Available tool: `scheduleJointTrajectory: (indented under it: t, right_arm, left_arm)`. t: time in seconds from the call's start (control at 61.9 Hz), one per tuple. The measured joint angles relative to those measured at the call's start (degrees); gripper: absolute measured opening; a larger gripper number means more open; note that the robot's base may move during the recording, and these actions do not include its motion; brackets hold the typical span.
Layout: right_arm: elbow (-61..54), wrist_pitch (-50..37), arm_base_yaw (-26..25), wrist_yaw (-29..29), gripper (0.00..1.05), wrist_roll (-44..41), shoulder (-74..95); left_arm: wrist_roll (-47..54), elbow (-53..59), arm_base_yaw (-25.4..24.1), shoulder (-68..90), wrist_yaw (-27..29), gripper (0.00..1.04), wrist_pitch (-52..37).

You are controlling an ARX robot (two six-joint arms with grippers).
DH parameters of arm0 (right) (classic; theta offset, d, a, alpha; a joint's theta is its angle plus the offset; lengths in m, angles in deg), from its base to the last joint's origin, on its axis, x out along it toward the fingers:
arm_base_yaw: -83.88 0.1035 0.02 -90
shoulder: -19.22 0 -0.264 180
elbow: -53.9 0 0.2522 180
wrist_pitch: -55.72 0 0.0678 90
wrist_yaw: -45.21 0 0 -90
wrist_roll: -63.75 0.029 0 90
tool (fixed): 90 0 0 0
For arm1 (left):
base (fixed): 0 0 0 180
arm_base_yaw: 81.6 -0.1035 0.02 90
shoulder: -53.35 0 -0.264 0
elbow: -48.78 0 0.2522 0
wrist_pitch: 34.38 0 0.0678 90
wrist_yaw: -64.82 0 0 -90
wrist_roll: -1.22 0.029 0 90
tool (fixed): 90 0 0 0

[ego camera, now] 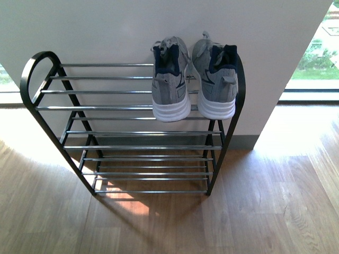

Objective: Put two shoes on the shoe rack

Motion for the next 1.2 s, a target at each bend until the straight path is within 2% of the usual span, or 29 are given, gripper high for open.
scheduleJointTrajectory:
  t: [0.663, 1.147, 1.196]
  right_arm:
    - [0.0, 0.0, 0.0, 0.0, 0.96, 0.0, 0.0]
    - [0.0, 0.0, 0.0, 0.0, 0.96, 0.0, 0.0]
    - [0.0, 0.0, 0.0, 0.0, 0.96, 0.0, 0.0]
  left_arm:
    - [0.0, 0.1, 0.0, -22.4, 0.0, 0.01, 20.9]
    - [0.0, 0.1, 0.0, -30.4, 0.0, 0.01, 28.8]
    - [0.0, 0.1, 0.0, -33.0, 0.0, 0.01, 32.2]
